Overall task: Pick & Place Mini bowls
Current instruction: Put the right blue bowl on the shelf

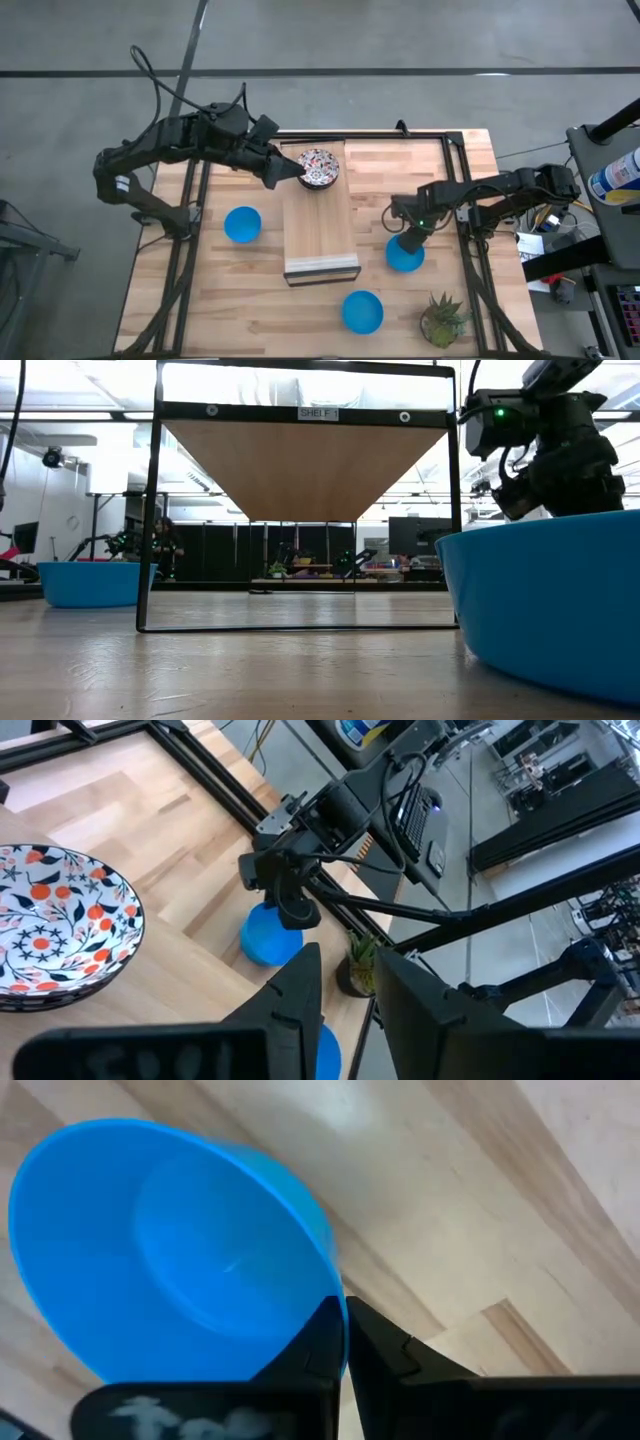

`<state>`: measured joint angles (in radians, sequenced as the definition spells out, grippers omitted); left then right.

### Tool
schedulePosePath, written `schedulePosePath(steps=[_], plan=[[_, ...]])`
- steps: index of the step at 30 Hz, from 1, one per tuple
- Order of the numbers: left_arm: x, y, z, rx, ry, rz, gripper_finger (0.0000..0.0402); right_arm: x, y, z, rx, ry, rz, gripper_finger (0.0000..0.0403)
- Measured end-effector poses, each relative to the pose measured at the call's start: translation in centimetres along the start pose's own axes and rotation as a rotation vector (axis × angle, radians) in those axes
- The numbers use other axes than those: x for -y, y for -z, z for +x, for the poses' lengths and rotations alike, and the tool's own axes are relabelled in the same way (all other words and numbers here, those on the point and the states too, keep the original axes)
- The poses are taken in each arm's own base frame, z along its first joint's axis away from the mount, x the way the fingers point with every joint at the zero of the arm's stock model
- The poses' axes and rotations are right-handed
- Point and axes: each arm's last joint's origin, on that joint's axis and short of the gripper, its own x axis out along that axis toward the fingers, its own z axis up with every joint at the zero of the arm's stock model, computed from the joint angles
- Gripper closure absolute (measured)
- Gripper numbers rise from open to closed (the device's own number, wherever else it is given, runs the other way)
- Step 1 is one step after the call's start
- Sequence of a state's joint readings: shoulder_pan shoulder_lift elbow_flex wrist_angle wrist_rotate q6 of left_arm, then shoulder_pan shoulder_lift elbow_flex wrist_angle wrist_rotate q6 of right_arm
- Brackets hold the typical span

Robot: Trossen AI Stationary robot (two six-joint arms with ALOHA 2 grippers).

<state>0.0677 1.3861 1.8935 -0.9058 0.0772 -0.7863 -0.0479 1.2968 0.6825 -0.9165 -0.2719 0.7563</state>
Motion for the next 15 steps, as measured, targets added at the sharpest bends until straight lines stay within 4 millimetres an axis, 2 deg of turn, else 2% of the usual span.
schedulePosePath(steps=[6,15], plan=[[-0.1,0.1,0.0,-0.017,-0.003,0.021,0.0313,-0.9,0.0,-2.1,-0.031,0.001,0.008,0.0394],[-0.1,0.2,0.0,-0.020,-0.006,0.034,0.0313,-3.1,0.0,-7.6,-0.020,-0.041,0.026,0.0394]])
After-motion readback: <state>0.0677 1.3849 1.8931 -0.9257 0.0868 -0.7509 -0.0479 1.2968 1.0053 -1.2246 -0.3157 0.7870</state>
